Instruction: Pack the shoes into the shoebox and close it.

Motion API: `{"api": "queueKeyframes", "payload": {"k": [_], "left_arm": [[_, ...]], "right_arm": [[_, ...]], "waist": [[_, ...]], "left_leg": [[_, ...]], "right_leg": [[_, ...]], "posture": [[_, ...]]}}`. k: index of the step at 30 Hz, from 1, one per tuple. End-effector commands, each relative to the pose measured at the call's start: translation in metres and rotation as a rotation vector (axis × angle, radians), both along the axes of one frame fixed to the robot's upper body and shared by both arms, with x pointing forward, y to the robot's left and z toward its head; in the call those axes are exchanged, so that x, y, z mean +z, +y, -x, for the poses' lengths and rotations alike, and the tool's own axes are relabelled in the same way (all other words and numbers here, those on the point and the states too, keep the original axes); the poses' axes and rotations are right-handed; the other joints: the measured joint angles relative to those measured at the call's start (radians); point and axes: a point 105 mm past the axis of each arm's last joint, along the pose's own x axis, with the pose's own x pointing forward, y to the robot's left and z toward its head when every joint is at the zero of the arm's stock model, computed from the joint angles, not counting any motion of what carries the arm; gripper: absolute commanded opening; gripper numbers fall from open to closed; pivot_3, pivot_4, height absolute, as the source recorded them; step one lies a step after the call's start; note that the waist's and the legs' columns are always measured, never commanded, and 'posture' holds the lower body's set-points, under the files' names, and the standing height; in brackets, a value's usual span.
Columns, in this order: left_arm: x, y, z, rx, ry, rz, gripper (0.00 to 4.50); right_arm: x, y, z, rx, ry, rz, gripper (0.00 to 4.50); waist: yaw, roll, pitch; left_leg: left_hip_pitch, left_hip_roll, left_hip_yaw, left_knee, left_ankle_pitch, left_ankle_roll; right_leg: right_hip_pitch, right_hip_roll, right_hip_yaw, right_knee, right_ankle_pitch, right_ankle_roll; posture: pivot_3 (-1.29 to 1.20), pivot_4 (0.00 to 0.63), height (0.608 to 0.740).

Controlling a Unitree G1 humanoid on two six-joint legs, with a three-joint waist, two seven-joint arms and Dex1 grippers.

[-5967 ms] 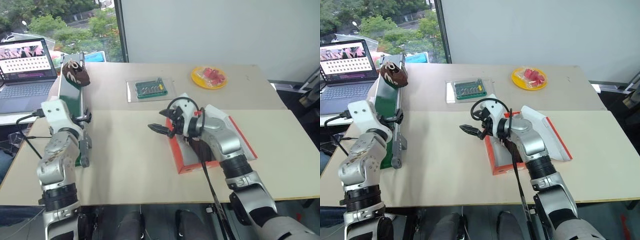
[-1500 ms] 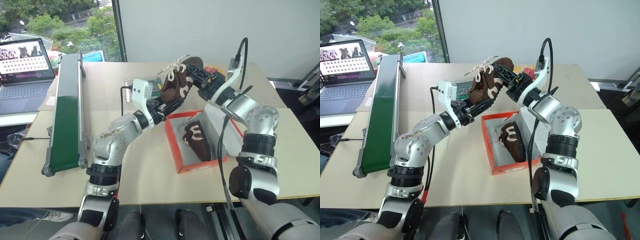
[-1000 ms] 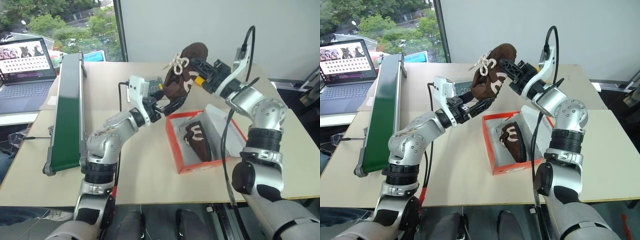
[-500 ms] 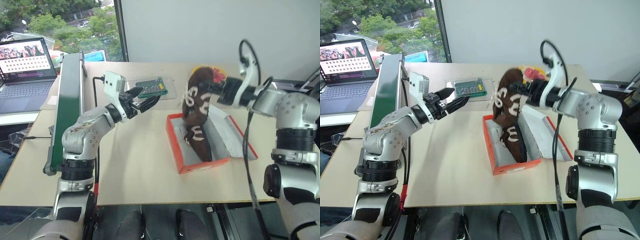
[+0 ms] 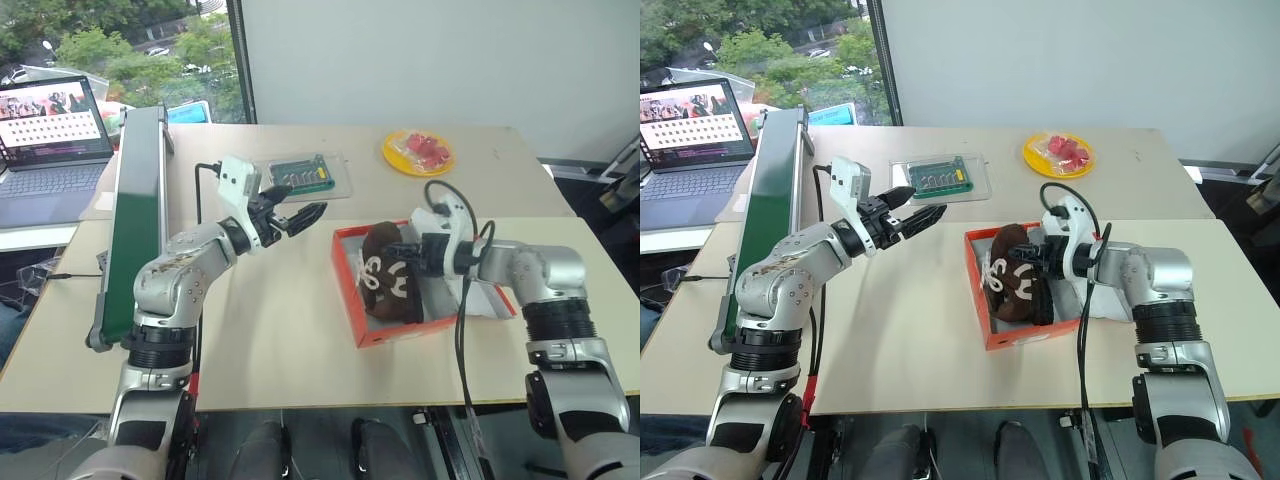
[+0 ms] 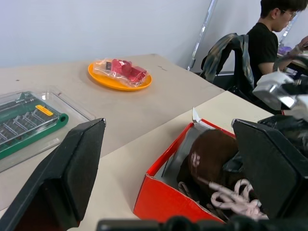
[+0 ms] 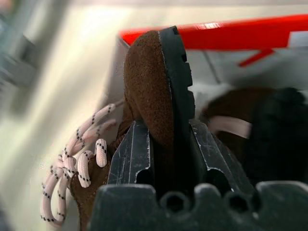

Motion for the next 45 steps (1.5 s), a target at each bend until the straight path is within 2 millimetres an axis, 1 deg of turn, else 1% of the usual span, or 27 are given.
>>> {"api": "queueKeyframes", "payload": {"k": [1, 2, 4, 9, 10, 13, 14, 16, 19, 20, 23, 25, 26, 28, 30, 31, 33, 34, 35, 38, 40, 42, 43, 44, 45], "left_arm": [[0.015, -0.001, 0.004, 0.001, -0.071, -0.001, 4.5], [0.015, -0.001, 0.004, 0.001, -0.071, -0.001, 4.5], [0.016, -0.002, 0.004, 0.002, -0.072, -0.001, 4.5], [0.014, -0.004, 0.004, 0.002, -0.073, -0.002, 4.5], [0.013, -0.005, 0.005, 0.003, -0.073, -0.003, 4.5], [0.011, -0.006, 0.006, 0.006, -0.073, -0.003, 4.5], [0.01, -0.007, 0.007, 0.01, -0.07, 0.001, 4.5], [0.007, -0.008, 0.009, 0.016, -0.064, 0.006, 4.5], [0.006, -0.009, 0.011, 0.02, -0.062, 0.01, 4.5], [0.005, -0.009, 0.012, 0.021, -0.062, 0.01, 4.5], [0.005, -0.009, 0.012, 0.026, -0.061, 0.009, 4.5], [0.004, -0.008, 0.011, 0.029, -0.06, 0.008, 4.5], [0.004, -0.008, 0.011, 0.027, -0.059, 0.005, 4.5], [0.004, -0.01, 0.01, 0.015, -0.058, -0.002, 4.5], [0.004, -0.011, 0.01, 0.003, -0.055, -0.008, 4.5], [0.004, -0.012, 0.009, -0.002, -0.056, -0.013, 4.5], [0.004, -0.014, 0.006, -0.01, -0.065, -0.03, 4.5], [0.005, -0.015, 0.004, -0.014, -0.069, -0.033, 4.5], [0.005, -0.016, 0.003, -0.021, -0.071, -0.037, 4.5], [0.005, -0.02, 0.001, -0.041, -0.074, -0.045, 4.5], [0.005, -0.022, 0.0, -0.055, -0.075, -0.05, 4.5], [0.005, -0.025, 0.0, -0.072, -0.076, -0.056, 4.5], [0.004, -0.028, 0.001, -0.093, -0.074, -0.063, 4.5], [0.004, -0.031, 0.002, -0.122, -0.073, -0.077, 4.5], [0.003, -0.034, 0.005, -0.158, -0.068, -0.091, 4.5]], "right_arm": [[-0.005, 0.01, 0.003, 0.087, -0.058, 0.095, 0.46], [-0.01, 0.012, 0.003, 0.102, -0.054, 0.112, 0.46], [-0.025, 0.015, 0.006, 0.152, -0.047, 0.222, 0.46], [-0.042, 0.02, 0.016, 0.264, -0.046, 0.389, 0.46], [-0.05, 0.017, 0.016, 0.268, -0.049, 0.453, 0.46], [-0.064, 0.011, 0.015, 0.282, -0.056, 0.565, 0.46], [-0.072, 0.007, 0.016, 0.305, -0.071, 0.642, 0.46], [-0.085, 0.004, 0.018, 0.337, -0.079, 0.732, 0.46], [-0.087, 0.011, 0.017, 0.328, -0.087, 0.713, 0.46], [-0.086, 0.013, 0.016, 0.316, -0.088, 0.696, 0.46], [-0.081, 0.019, 0.016, 0.276, -0.081, 0.619, 0.46], [-0.071, 0.023, 0.013, 0.238, -0.086, 0.551, 1.42], [-0.063, 0.024, 0.01, 0.217, -0.095, 0.521, 1.67], [-0.044, 0.025, 0.005, 0.163, -0.116, 0.454, 2.34], [-0.029, 0.026, 0.002, 0.127, -0.12, 0.393, 3.13], [-0.016, 0.028, 0.002, 0.108, -0.113, 0.324, 3.41], [0.025, 0.033, 0.001, 0.053, -0.129, 0.149, 4.11], [0.041, 0.033, 0.001, 0.034, -0.141, 0.091, 4.42], [0.056, 0.03, 0.002, 0.011, -0.158, 0.049, 4.47], [0.086, 0.02, 0.005, -0.052, -0.193, -0.022, 4.47], [0.102, 0.014, 0.009, -0.08, -0.208, -0.059, 4.47], [0.114, 0.008, 0.012, -0.1, -0.227, -0.085, 4.47], [0.119, 0.001, 0.018, -0.104, -0.236, -0.091, 4.47], [0.12, -0.011, 0.025, -0.12, -0.247, -0.069, 4.47], [0.117, -0.025, 0.032, -0.146, -0.247, -0.043, 4.47]], "waist": [[-0.001, 0.0, 0.0], [-0.001, 0.0, 0.0], [-0.001, 0.0, 0.0], [-0.001, -0.001, 0.0], [0.001, -0.001, 0.0], [0.008, -0.001, -0.001], [0.009, -0.001, -0.001], [0.011, -0.003, -0.003], [0.016, -0.009, -0.01], [0.017, -0.011, -0.013], [0.017, -0.015, -0.017], [0.017, -0.015, -0.017], [0.017, -0.015, -0.017], [0.018, -0.014, -0.016], [0.019, -0.014, -0.016], [0.02, -0.014, -0.016], [0.021, -0.013, -0.015], [0.022, -0.012, -0.015], [0.022, -0.01, -0.013], [0.022, -0.008, -0.013], [0.022, -0.008, -0.013], [0.023, -0.008, -0.013], [0.022, -0.008, -0.013], [0.023, -0.008, -0.012], [0.026, -0.007, -0.012]], "left_leg": [[0.0, 0.0, 0.0, 0.0, 0.0, 0.0], [0.0, 0.0, 0.0, 0.0, 0.0, 0.0], [0.001, 0.0, 0.0, 0.0, 0.0, 0.0], [0.007, 0.0, -0.001, 0.001, 0.0, 0.001], [0.008, 0.0, -0.001, 0.0, -0.001, 0.001], [0.009, 0.0, -0.002, 0.0, -0.001, 0.001], [0.01, 0.0, -0.002, 0.0, -0.001, 0.001], [0.012, 0.0, -0.002, 0.0, -0.001, 0.002], [0.015, 0.0, -0.002, 0.001, -0.001, 0.002], [0.017, 0.0, -0.002, 0.0, -0.001, 0.002], [0.023, 0.001, -0.003, -0.001, -0.002, 0.001], [0.028, 0.001, -0.003, -0.001, -0.002, 0.001], [0.028, 0.001, -0.003, -0.001, -0.002, 0.001], [0.027, 0.001, -0.004, -0.002, -0.002, 0.001], [0.023, 0.001, -0.004, -0.002, -0.002, 0.001], [0.02, 0.001, -0.004, -0.002, -0.002, 0.001], [0.012, 0.0, -0.003, -0.001, -0.001, 0.0], [0.01, 0.0, -0.003, -0.001, 0.0, -0.001], [0.01, 0.0, -0.003, -0.001, 0.0, -0.001], [0.009, 0.0, -0.003, -0.002, -0.001, 0.0], [0.009, 0.001, -0.003, -0.002, -0.001, 0.0], [0.009, 0.0, -0.003, -0.002, -0.001, 0.001], [0.009, 0.0, -0.003, -0.002, -0.001, 0.001], [0.009, 0.0, -0.003, -0.002, -0.001, 0.001], [0.008, 0.0, -0.003, -0.001, -0.001, 0.001]], "right_leg": [[0.0, 0.0, 0.0, 0.0, 0.0, 0.0], [0.0, 0.0, 0.0, 0.0, 0.0, 0.0], [0.001, 0.0, 0.0, 0.0, 0.0, 0.0], [0.007, 0.0, 0.0, -0.001, 0.0, 0.0], [0.009, 0.0, -0.001, -0.001, 0.0, 0.0], [0.012, 0.0, -0.003, -0.002, 0.0, 0.0], [0.013, -0.001, -0.003, -0.002, 0.0, 0.0], [0.015, -0.001, -0.003, -0.003, 0.0, 0.0], [0.017, -0.001, -0.003, -0.004, 0.0, 0.0], [0.019, -0.001, -0.003, -0.007, -0.001, 0.0], [0.025, -0.001, -0.003, -0.009, -0.001, -0.001], [0.031, -0.001, -0.004, -0.011, -0.001, -0.001], [0.031, -0.001, -0.004, -0.011, -0.001, -0.001], [0.03, -0.001, -0.004, -0.011, -0.001, -0.001], [0.026, -0.001, -0.004, -0.01, -0.001, -0.002], [0.021, -0.002, -0.004, -0.009, -0.001, -0.002], [0.013, -0.002, -0.003, -0.005, -0.001, -0.002], [0.012, -0.001, -0.003, -0.001, -0.001, -0.002], [0.011, -0.001, -0.003, -0.001, -0.001, -0.002], [0.011, -0.001, -0.004, -0.001, -0.001, -0.002], [0.011, -0.001, -0.004, -0.001, -0.001, -0.002], [0.011, -0.001, -0.004, -0.002, -0.001, -0.002], [0.011, -0.001, -0.004, -0.002, -0.001, -0.002], [0.011, -0.001, -0.004, -0.002, -0.001, -0.002], [0.011, -0.001, -0.004, -0.002, -0.001, -0.002]], "posture": [[0.0, 0.15, 0.74], [0.0, 0.15, 0.74], [0.0, 0.15, 0.74], [0.0, 0.15, 0.74], [0.0, 0.15, 0.74], [0.0, 0.15, 0.74], [0.0, 0.15, 0.74], [0.0, 0.15, 0.74], [0.0, 0.15, 0.74], [0.0, 0.15, 0.74], [0.0, 0.15, 0.74], [0.0, 0.15, 0.74], [0.0, 0.15, 0.74], [0.0, 0.15, 0.74], [0.0, 0.15, 0.74], [0.0, 0.15, 0.74], [0.0, 0.15, 0.74], [0.0, 0.15, 0.74], [0.0, 0.15, 0.74], [0.0, 0.15, 0.74], [0.0, 0.15, 0.74], [0.0, 0.15, 0.74], [0.0, 0.15, 0.74], [0.0, 0.15, 0.74], [0.0, 0.15, 0.74]]}}
